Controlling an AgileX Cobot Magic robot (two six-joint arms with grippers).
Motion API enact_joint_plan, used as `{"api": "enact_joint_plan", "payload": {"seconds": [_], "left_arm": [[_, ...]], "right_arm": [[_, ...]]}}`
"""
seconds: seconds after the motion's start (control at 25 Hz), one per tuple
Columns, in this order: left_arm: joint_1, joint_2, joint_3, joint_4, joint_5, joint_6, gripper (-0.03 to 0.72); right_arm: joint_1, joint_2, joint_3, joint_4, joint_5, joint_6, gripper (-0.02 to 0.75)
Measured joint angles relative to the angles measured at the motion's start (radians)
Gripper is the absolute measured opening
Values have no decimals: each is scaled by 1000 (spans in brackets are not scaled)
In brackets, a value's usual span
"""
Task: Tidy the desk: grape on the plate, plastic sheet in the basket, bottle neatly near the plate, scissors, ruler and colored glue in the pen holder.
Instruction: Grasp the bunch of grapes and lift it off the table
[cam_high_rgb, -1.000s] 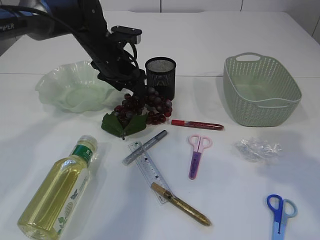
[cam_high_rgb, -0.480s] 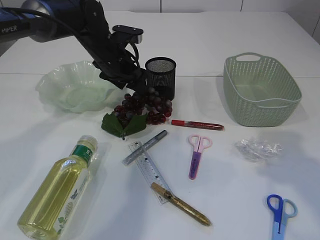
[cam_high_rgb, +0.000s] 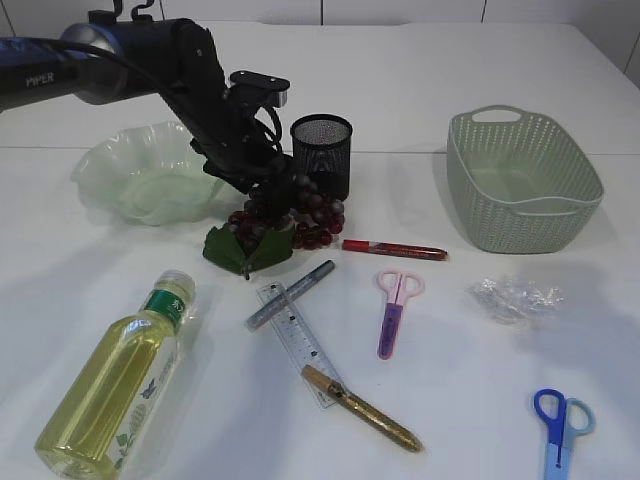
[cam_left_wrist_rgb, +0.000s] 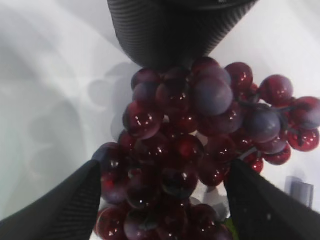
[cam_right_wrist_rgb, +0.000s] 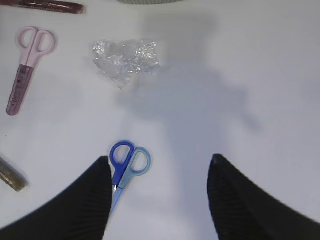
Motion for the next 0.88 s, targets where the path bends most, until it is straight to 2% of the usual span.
{"api": "enact_joint_plan", "payload": {"seconds": [0.88], "left_arm": [[0, 53, -2, 38, -85, 0, 575]], "right_arm": [[0, 1, -2, 0, 0, 0, 475]]}}
